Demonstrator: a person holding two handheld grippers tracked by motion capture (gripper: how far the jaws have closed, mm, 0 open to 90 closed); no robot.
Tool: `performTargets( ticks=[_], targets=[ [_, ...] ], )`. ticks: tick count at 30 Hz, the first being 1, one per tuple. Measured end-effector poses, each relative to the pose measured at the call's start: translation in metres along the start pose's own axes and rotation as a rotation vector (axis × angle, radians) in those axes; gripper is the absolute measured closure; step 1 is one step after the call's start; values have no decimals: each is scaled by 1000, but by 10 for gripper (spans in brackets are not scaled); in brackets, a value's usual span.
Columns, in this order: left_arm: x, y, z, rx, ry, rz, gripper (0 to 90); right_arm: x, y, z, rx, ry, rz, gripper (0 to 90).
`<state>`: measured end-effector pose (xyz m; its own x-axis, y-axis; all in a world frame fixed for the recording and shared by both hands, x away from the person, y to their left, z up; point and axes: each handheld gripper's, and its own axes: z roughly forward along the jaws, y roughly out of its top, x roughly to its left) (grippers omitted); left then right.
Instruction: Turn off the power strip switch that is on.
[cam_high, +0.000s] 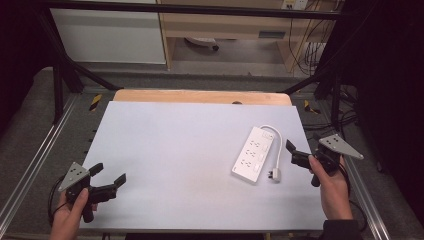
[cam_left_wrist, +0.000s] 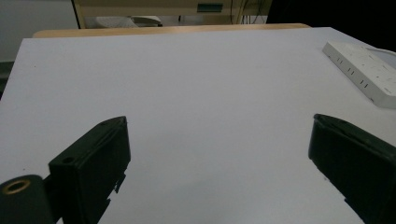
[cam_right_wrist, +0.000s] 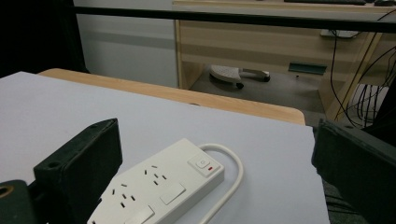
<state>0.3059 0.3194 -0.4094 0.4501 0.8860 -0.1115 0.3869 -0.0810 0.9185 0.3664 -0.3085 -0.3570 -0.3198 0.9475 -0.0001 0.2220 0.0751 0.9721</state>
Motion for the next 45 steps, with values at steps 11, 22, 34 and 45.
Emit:
performTargets(
  ticks=[11,22,34,45],
  targets=[
    [0,0,0,2,0,-1,55,-6,-16,-13,-4,-6,12,26],
    [0,0,1,3,0,1,56,-8,-32,-19,12,4,30,28],
    [0,-1,1,5,0,6,56,-11,-54,-22,48,13,51,28],
    [-1,-1,1,11,1,8,56,-11,-75,-21,99,29,57,23]
  ],
)
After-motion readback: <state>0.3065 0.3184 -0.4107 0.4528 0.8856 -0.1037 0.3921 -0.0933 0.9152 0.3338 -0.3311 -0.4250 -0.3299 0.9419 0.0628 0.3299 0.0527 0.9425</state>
